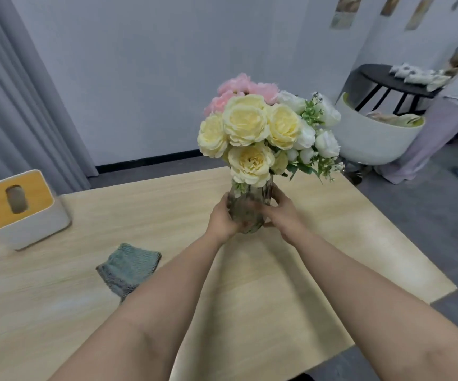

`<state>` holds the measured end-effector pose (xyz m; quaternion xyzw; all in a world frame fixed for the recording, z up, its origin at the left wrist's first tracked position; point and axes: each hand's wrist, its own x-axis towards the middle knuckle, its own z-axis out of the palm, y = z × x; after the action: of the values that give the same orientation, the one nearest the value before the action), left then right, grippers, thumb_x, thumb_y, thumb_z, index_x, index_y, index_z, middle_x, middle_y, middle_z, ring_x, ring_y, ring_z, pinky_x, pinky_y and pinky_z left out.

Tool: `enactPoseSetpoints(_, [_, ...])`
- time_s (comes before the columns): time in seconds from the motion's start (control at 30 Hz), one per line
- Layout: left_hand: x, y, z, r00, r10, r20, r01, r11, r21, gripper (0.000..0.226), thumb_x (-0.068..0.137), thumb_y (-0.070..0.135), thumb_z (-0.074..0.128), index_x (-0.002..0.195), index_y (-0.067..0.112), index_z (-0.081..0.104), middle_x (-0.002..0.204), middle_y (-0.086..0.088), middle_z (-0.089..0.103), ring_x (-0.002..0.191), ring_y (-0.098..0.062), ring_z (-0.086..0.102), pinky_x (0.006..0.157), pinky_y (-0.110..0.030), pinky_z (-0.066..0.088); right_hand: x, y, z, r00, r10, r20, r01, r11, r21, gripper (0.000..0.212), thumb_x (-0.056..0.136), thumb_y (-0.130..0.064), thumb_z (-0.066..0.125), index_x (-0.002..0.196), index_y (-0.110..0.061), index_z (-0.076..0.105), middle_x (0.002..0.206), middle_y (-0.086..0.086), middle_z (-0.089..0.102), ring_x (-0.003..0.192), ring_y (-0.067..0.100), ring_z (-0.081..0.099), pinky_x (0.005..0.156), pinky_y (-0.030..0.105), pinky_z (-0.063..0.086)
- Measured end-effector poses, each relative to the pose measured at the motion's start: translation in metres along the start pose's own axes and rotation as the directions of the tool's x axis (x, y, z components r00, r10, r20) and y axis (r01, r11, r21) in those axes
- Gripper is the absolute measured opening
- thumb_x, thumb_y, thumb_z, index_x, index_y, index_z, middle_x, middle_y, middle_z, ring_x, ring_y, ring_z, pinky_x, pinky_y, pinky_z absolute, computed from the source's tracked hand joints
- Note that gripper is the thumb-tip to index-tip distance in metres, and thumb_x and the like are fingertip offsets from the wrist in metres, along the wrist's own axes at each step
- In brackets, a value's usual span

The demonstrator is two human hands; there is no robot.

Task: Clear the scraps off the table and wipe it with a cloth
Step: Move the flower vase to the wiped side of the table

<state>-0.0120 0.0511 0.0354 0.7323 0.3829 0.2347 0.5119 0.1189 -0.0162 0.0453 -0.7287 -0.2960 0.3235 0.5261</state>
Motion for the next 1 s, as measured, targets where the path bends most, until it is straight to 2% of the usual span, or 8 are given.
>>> enactPoseSetpoints(0.2, [0.030,0.018,0.086,0.998,0.043,0.041,-0.042,0.999,-0.013,0.063,0.072,0.002,0.073,0.128,0.008,0.047,0.103,0.004,0.052,0.091,-0.013,0.050,0.062,-0.006,0.035,0.029,0.029,-0.082,0.998,0.035,-0.048,-0.032,0.998,0.059,0.076,0.079,-0.021,0.075,0.144,-0.022,0.036,0.140,-0.005,0.048,0.101,0.014,0.058,0.055,0.021,0.053])
enactPoseSetpoints(0.33, [0.044,0.024,0.127,0.997,0.041,0.064,-0.039,0.998,-0.041,0.066,0.071,0.001,0.074,0.130,0.009,0.046,0.105,0.005,0.052,0.092,-0.011,0.050,0.060,0.002,0.036,0.045,0.050,-0.119,0.997,0.041,-0.070,-0.036,0.997,0.073,0.077,0.077,-0.018,0.076,0.143,-0.021,0.037,0.140,-0.005,0.048,0.106,0.016,0.057,0.064,0.027,0.056])
enactPoseSetpoints(0.43, [0.050,0.026,0.148,0.996,0.043,0.077,-0.039,0.998,-0.052,0.069,0.069,0.004,0.078,0.130,0.011,0.046,0.106,0.006,0.052,0.094,-0.011,0.050,0.062,0.001,0.035,0.050,0.061,-0.137,0.996,0.039,-0.075,-0.032,0.995,0.092,0.078,0.076,-0.016,0.077,0.143,-0.021,0.037,0.139,-0.005,0.049,0.107,0.017,0.056,0.068,0.028,0.056])
enactPoseSetpoints(0.57, [0.051,0.027,0.163,0.996,0.023,0.091,-0.016,0.997,-0.074,0.071,0.068,0.006,0.080,0.129,0.011,0.046,0.105,0.008,0.051,0.095,-0.011,0.049,0.061,0.002,0.037,0.055,0.069,-0.152,0.995,0.045,-0.087,-0.038,0.996,0.076,0.081,0.073,-0.020,0.079,0.143,-0.024,0.037,0.138,-0.008,0.049,0.113,0.018,0.055,0.086,0.043,0.055])
enactPoseSetpoints(0.67, [0.050,0.025,0.169,0.996,0.011,0.089,-0.004,0.997,-0.078,0.073,0.067,0.007,0.081,0.130,0.011,0.045,0.107,0.008,0.051,0.095,-0.011,0.048,0.060,0.006,0.034,0.053,0.074,-0.154,0.995,0.045,-0.087,-0.039,0.997,0.067,0.085,0.069,-0.026,0.082,0.141,-0.027,0.039,0.137,-0.008,0.050,0.115,0.020,0.057,0.086,0.048,0.054])
enactPoseSetpoints(0.77, [0.050,0.022,0.172,0.997,0.006,0.083,-0.001,0.998,-0.064,0.074,0.066,0.009,0.083,0.130,0.011,0.046,0.108,0.009,0.050,0.096,-0.009,0.047,0.060,0.007,0.032,0.050,0.077,-0.154,0.995,0.030,-0.098,-0.021,0.995,0.094,0.085,0.069,-0.021,0.082,0.142,-0.025,0.038,0.135,-0.008,0.051,0.112,0.018,0.058,0.090,0.046,0.053])
enactPoseSetpoints(0.83, [0.051,0.020,0.172,0.996,0.006,0.090,-0.001,0.998,-0.055,0.074,0.066,0.009,0.083,0.130,0.011,0.046,0.108,0.009,0.050,0.096,-0.009,0.047,0.064,0.004,0.033,0.048,0.079,-0.154,0.995,0.031,-0.097,-0.021,0.994,0.105,0.083,0.069,-0.020,0.082,0.141,-0.025,0.040,0.131,-0.007,0.053,0.109,0.017,0.059,0.091,0.046,0.052])
enactPoseSetpoints(1.0, [0.047,0.015,0.173,0.996,-0.003,0.093,0.005,1.000,-0.023,0.074,0.065,0.009,0.083,0.129,0.012,0.047,0.108,0.010,0.052,0.097,-0.008,0.049,0.075,-0.009,0.037,0.041,0.084,-0.149,0.994,0.046,-0.103,-0.037,0.995,0.090,0.094,0.059,-0.033,0.086,0.140,-0.028,0.040,0.138,-0.007,0.050,0.116,0.021,0.056,0.093,0.050,0.050])
